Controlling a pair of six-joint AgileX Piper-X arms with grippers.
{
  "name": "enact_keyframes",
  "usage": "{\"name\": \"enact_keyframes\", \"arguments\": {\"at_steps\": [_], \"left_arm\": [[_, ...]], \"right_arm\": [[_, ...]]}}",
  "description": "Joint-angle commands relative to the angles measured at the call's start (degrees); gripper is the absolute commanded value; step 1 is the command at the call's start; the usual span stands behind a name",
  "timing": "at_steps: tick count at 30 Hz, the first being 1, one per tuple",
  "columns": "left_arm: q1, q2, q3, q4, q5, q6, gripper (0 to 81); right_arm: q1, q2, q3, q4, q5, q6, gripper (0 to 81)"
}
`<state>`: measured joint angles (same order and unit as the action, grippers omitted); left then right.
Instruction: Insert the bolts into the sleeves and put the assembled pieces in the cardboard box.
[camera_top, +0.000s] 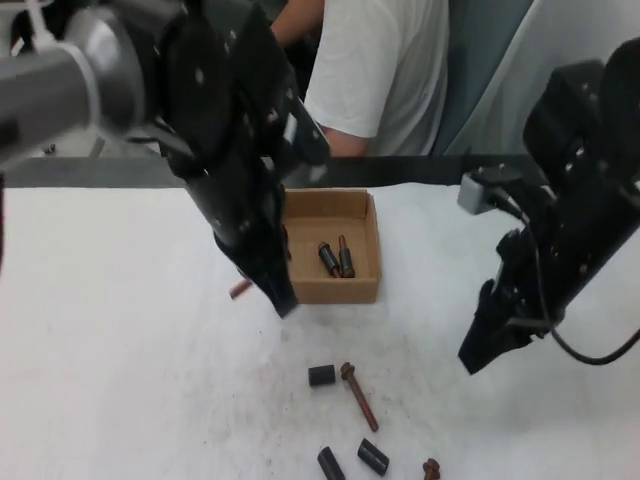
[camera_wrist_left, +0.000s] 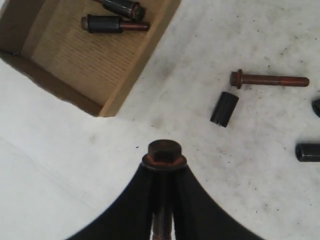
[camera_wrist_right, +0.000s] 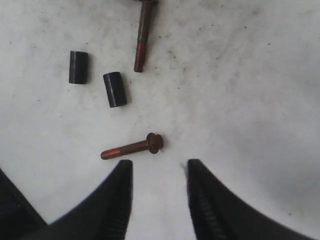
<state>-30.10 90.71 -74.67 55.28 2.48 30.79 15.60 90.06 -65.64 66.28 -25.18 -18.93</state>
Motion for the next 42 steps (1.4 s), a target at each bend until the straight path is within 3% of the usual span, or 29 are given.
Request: {"name": "enact_keyframes", "arguments": {"at_steps": [1,6,15,24,29,33,42], "left_arm": [[2.6,-1.7,-0.7,2.0,-0.5,-0.4,0.3],[5.4,-2.7,-0.7,4.0,-0.3,-0.4,0.3],[5.9,-5.8,-0.7,4.1,1.9,-1.3,0.3],[6.0,-6.8,-0.7,4.0,1.9,-1.3,0.3],[6.0,-6.8,-0.7,4.7,1.9,-1.3,0.3],[6.0,-6.8,-0.7,5.4,2.8,-1.3,0.3],[6.0,-6.8,-0.7,5.4,2.8,-1.3,0.3]], "right_arm": [[1.1,1.9,0.2,-3.1,0.1,1.9,41.9],[6.2,5.9,0.2,-8.6,-1.8,2.4,34.3],[14.7,12.5,0.1,-8.7,-0.2,2.2,35.8],[15.2,12.7,0.1,-4.5,3.9,-1.7,36.5],[15.3,12.7,0.1,-5.9,2.5,-1.8,37.3],[15.3,12.7,0.1,-7.7,1.3,-1.9,44.5],[16.7,12.8,0.1,-12.8,1.3,-0.2,44.7]]}}
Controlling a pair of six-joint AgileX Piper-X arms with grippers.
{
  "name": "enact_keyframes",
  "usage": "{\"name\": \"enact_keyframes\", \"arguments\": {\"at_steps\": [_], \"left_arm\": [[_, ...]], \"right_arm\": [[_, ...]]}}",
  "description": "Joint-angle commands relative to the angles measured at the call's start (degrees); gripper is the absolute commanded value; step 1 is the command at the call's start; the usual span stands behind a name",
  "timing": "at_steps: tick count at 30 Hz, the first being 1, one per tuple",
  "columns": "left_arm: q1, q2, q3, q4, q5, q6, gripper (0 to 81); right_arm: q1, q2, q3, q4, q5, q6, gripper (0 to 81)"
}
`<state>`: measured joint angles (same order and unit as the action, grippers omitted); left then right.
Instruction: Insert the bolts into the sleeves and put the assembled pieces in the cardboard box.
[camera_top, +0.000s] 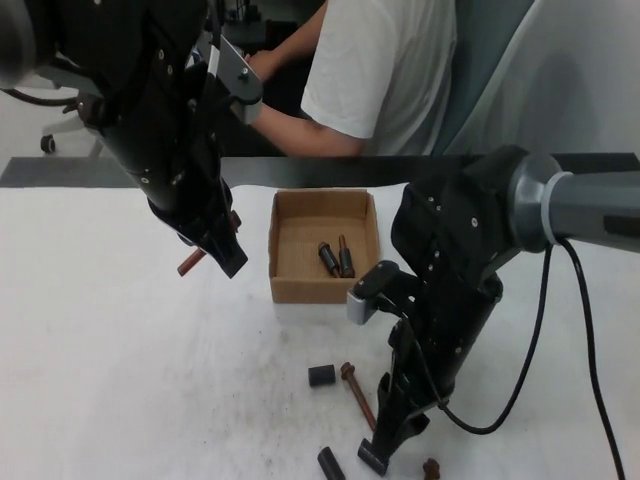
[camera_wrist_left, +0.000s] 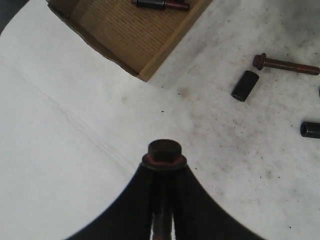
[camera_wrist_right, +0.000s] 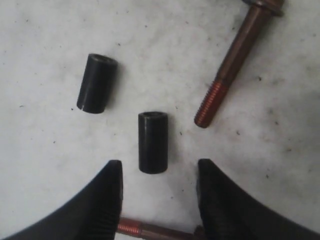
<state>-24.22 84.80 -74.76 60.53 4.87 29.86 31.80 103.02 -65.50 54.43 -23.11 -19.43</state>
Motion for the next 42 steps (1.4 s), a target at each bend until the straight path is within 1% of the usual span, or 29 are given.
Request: {"name": "enact_keyframes", "arguments": {"at_steps": [1,5,8,11,17,27,34,40,42], "left_arm": [[0.1,-0.8,-0.6,0.2,0.4,-0.4,0.3],[0.1,-0.8,-0.6,0.2,0.4,-0.4,0.3],[0.1,-0.8,-0.6,0.2,0.4,-0.4,0.3],[0.1,-0.8,-0.6,0.2,0.4,-0.4,0.3],[0.1,-0.8,-0.6,0.3,0.4,-0.4,0.3],[0.1,-0.8,-0.6,0.6,0.4,-0.4,0.3],[0.1,-0.8,-0.6,0.6,0.4,-0.4,0.3],[0.1,-0.8,-0.6,0.6,0.4,-0.4,0.3],[0.1,-0.8,-0.6,0.4,0.4,-0.4,0.3]], "right_arm": [[1.1,-0.1,-0.1,-1.7,-0.8,0.3,44.7],[3.3,-0.1,-0.1,-4.0,-0.6,0.6,44.7],[4.3,-0.1,-0.1,-3.9,1.7,0.6,44.7],[4.3,-0.1,-0.1,-2.7,2.5,0.4,44.7],[4.0,-0.1,-0.1,-0.2,8.1,-2.2,44.7],[4.3,-0.1,1.0,-1.1,7.8,-1.8,44.7],[4.3,2.7,2.2,-1.7,7.7,-0.8,44.7],[4.3,2.8,2.2,-3.4,7.7,-0.6,44.7],[4.3,2.8,2.2,-4.1,7.7,0.4,43.5]]}}
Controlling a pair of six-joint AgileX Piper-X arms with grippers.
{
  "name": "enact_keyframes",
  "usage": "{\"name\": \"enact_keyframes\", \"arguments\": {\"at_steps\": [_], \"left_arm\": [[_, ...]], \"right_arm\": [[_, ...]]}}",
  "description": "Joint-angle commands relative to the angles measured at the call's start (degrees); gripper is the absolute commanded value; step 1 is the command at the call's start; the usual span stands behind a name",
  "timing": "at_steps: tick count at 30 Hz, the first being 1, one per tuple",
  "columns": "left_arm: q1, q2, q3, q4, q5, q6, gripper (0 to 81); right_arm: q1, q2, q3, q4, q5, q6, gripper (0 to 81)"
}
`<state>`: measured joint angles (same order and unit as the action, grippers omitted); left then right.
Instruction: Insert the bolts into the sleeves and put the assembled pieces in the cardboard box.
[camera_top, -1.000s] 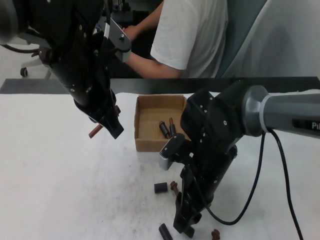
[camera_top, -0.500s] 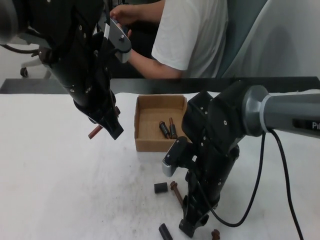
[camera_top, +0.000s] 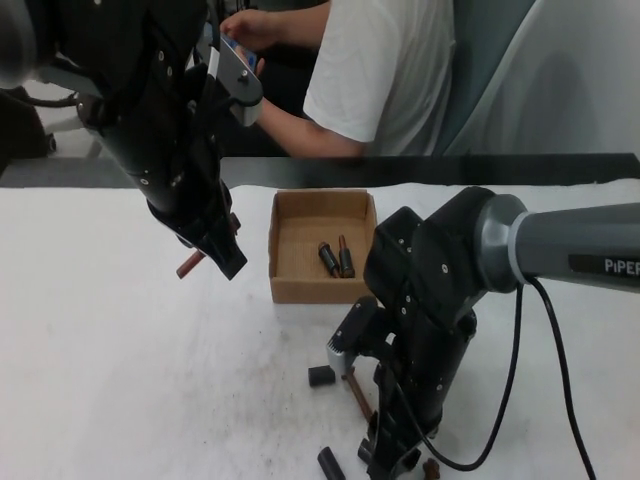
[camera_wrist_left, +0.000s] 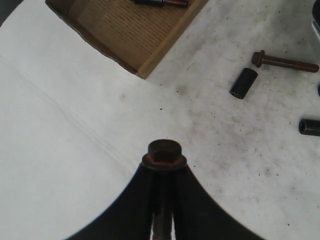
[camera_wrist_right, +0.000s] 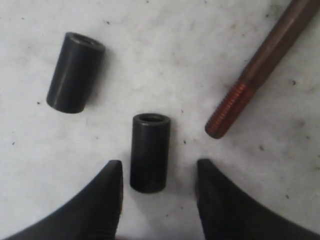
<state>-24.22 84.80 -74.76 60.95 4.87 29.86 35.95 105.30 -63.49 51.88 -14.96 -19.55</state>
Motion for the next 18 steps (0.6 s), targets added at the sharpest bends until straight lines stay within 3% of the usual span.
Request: {"name": "enact_keyframes", "arguments": {"at_steps": [1,5,13,18], "left_arm": [[0.1,-0.8,-0.6,-0.1,0.4,-0.4,0.3],[0.1,-0.8,-0.6,-0.3,0.4,-0.4,0.3],[0.1,-0.8,-0.6,-0.3,0.4,-0.4,0.3],[0.1,-0.8,-0.6,-0.3,0.4,-0.4,0.3]], "right_arm": [[0.1,0.5,0.2,-2.1,-1.2,0.8,41.9],[0.1,0.5,0.2,-5.1,-5.7,3.4,35.8],[0.1,0.5,0.6,-5.4,-6.5,3.1,28.9],[0.1,0.5,0.6,-3.0,-6.4,0.8,30.5]]}}
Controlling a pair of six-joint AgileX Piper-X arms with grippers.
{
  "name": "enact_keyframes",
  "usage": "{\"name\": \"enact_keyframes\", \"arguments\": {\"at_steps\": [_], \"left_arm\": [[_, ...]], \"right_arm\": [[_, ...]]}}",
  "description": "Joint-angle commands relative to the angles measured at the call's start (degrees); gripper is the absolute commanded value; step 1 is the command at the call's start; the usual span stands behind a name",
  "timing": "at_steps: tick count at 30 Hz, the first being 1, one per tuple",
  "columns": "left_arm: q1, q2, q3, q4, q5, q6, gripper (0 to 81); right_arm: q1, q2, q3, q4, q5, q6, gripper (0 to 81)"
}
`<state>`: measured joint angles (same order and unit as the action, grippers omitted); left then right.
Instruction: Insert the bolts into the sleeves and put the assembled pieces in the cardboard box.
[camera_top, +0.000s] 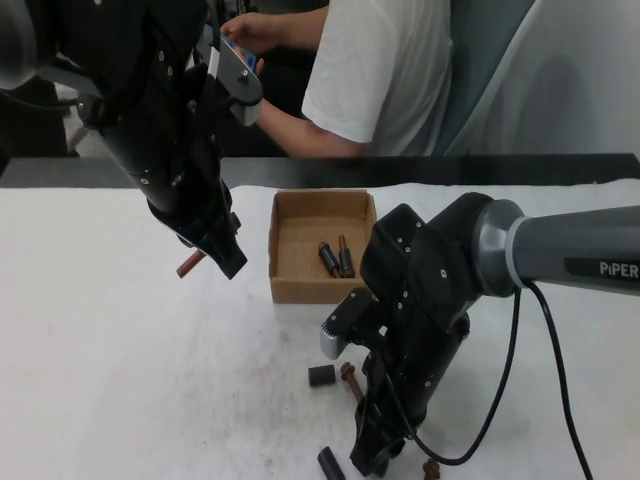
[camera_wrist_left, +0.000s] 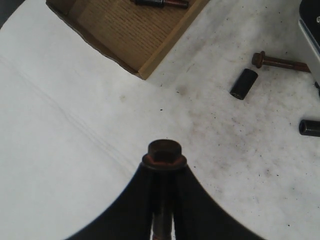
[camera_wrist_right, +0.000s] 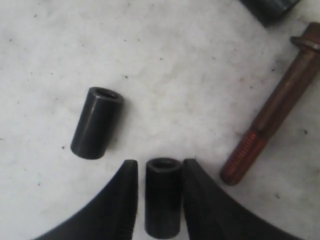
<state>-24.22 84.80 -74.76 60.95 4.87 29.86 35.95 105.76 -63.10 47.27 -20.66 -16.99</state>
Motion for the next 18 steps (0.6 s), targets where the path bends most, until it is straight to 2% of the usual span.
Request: {"name": "enact_keyframes", "arguments": {"at_steps": [1,8,18], "left_arm": [[0.1,-0.8,-0.6,-0.3,0.4,-0.4,0.3],[0.1,-0.8,-0.6,-0.3,0.4,-0.4,0.3],[0.1,-0.8,-0.6,-0.3,0.4,-0.4,0.3]], "right_arm": [[0.1,0.0,0.2,2.2,-0.7,-2.5,31.2],[0.1,0.0,0.2,3.3,1.1,-3.2,36.7],[0.1,0.0,0.2,3.3,1.1,-3.6,36.7]]}}
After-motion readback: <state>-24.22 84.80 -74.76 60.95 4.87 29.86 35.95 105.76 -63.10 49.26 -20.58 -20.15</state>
